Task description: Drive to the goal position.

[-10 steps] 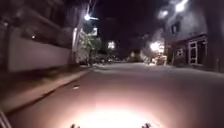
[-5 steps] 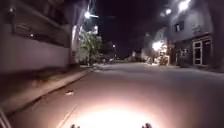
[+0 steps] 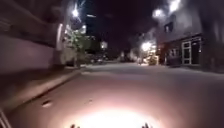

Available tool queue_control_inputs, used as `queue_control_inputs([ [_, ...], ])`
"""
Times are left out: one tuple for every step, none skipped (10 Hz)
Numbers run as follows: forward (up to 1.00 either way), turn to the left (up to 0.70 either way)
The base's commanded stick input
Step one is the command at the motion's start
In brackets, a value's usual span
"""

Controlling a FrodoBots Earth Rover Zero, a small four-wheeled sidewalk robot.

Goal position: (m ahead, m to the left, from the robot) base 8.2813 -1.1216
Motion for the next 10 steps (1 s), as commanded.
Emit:
queue_control_inputs([
  [0.85,0.00],
  [0.85,0.00],
  [0.85,0.00],
  [0.85,0.00],
  [0.85,0.00],
  [0.85,0.00],
  [0.85,0.00],
  [0.85,0.00],
  [0.85,0.00],
  [0.85,0.00],
])
